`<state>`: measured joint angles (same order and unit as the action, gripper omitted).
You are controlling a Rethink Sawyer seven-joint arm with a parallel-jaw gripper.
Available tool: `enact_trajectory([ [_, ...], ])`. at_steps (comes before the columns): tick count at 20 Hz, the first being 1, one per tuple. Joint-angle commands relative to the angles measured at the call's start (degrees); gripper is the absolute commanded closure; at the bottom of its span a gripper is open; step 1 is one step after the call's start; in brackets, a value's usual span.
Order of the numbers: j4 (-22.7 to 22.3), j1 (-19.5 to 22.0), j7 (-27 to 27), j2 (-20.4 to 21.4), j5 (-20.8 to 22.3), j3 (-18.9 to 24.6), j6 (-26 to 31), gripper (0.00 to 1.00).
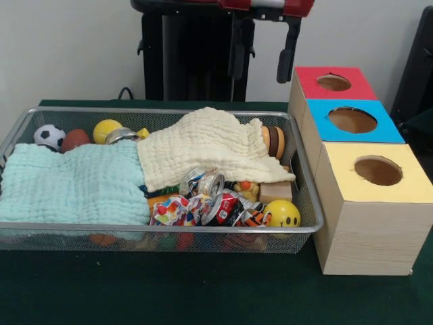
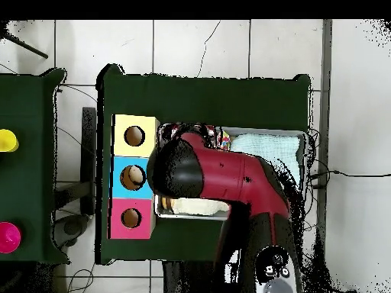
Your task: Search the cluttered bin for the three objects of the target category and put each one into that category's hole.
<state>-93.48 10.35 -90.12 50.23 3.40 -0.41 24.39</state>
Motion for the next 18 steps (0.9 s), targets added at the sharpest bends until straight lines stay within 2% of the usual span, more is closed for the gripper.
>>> enact_trajectory([
  [1,-1.60,-0.21,-5.92,-7.14,4.87,0.08,-3.48,0.00],
  [7,-3.57,-4.11,-10.52,-9.98,6.11,-4.07,-7.25,0.00],
  [18,-7.13,-4.81,-12.07,-11.87,2.51,-3.50,-8.23,0.00],
])
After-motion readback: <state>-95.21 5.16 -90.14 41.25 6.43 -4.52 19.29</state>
